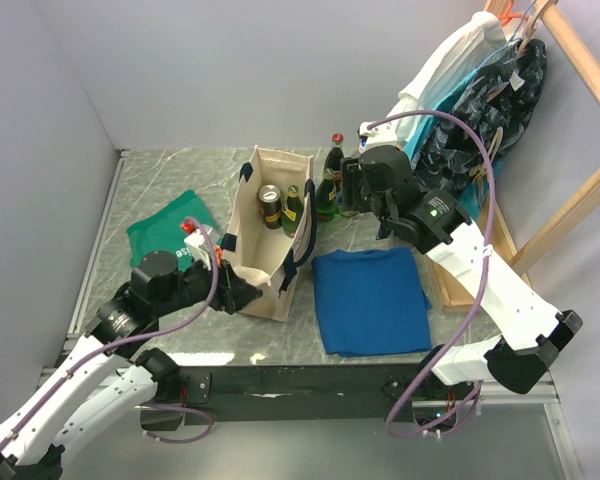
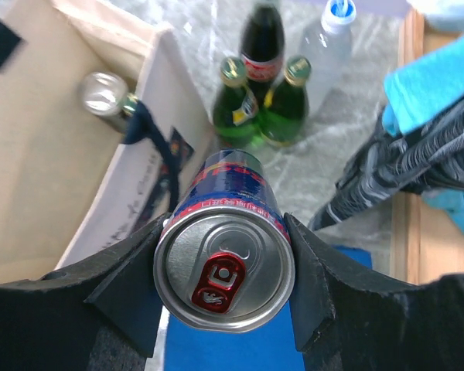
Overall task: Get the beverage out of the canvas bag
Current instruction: Place the drink at the center of the board.
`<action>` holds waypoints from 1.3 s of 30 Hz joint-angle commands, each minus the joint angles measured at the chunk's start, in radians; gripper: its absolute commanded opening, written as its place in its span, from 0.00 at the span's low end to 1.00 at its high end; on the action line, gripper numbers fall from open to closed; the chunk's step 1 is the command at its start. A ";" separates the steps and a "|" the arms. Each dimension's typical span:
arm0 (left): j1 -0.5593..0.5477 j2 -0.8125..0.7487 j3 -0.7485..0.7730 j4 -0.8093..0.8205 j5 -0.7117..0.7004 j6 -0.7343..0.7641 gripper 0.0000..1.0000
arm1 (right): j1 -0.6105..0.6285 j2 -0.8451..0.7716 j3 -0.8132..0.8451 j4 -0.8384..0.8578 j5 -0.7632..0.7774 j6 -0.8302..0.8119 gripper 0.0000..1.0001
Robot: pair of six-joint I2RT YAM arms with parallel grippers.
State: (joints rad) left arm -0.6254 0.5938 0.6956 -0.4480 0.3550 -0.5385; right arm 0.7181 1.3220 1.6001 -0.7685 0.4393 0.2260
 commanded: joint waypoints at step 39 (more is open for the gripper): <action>-0.002 -0.284 0.021 -0.034 -0.346 -0.029 0.99 | -0.206 0.221 -0.101 0.242 -0.166 0.003 0.00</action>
State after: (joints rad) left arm -0.6262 0.3244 0.6960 -0.4797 0.0723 -0.5446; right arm 0.5236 1.5379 1.4490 -0.6170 0.2794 0.2398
